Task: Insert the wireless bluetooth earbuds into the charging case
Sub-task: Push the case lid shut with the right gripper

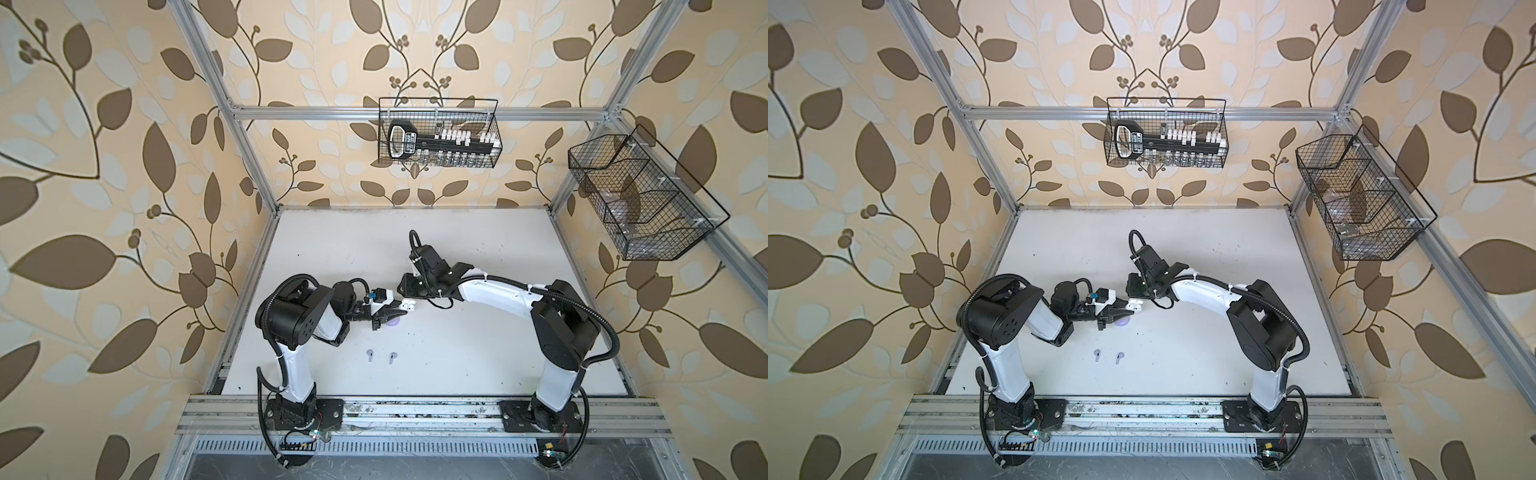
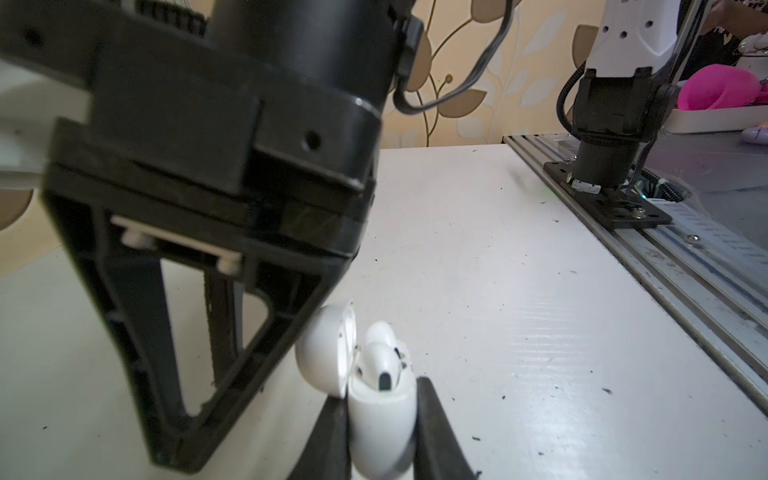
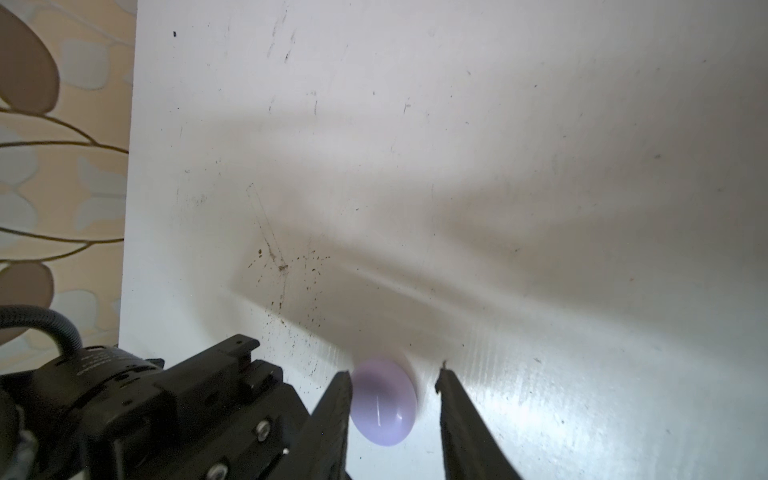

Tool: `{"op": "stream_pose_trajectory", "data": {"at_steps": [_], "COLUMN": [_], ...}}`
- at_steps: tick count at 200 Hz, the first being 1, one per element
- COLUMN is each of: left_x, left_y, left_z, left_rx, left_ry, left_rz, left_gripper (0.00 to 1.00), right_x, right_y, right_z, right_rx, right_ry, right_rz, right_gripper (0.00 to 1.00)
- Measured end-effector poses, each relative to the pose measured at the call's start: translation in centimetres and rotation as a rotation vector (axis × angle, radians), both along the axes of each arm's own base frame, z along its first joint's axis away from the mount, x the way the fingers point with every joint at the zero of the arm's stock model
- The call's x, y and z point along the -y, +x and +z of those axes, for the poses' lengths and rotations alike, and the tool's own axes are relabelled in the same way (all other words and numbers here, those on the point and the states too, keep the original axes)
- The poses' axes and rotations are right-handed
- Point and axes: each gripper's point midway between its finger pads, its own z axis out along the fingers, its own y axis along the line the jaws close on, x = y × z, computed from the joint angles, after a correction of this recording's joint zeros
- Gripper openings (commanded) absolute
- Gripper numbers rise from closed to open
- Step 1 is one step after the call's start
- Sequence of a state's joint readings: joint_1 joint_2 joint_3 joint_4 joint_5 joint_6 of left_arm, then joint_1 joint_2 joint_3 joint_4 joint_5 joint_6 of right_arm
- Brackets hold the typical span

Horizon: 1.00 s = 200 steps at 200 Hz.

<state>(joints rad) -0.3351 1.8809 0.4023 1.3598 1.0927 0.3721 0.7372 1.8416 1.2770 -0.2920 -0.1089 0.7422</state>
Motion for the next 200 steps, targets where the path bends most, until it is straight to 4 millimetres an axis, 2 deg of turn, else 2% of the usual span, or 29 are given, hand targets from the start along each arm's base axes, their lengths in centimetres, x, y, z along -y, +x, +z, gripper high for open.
{"op": "stream_pose_trajectory", "data": {"at_steps": [125, 167, 200], "left_x": [0.0, 0.2, 0.3], "left_y": [0.0, -0.5, -0.6], "left_z": [0.0, -0.2, -0.2], "left_rx": [-0.001, -0.012, -0.011], "left_ry": [0.0, 0.004, 0.002], "left_rz": [0.0, -0.014, -0.019], "left_gripper": [0.0, 0.0, 0.0], "right_x": [-0.6, -0.3, -0.2], "right_y": [-0.4, -1.0, -1.4], "right_z": [-0.1, -0.7, -0.4], "right_rx": [-0.001, -0.007, -0.005], "right_ry": [0.017, 0.023, 0.031], "right_rz": [0.017, 0.01, 0.008], "right_gripper": [0.34, 0.34, 0.34]}}
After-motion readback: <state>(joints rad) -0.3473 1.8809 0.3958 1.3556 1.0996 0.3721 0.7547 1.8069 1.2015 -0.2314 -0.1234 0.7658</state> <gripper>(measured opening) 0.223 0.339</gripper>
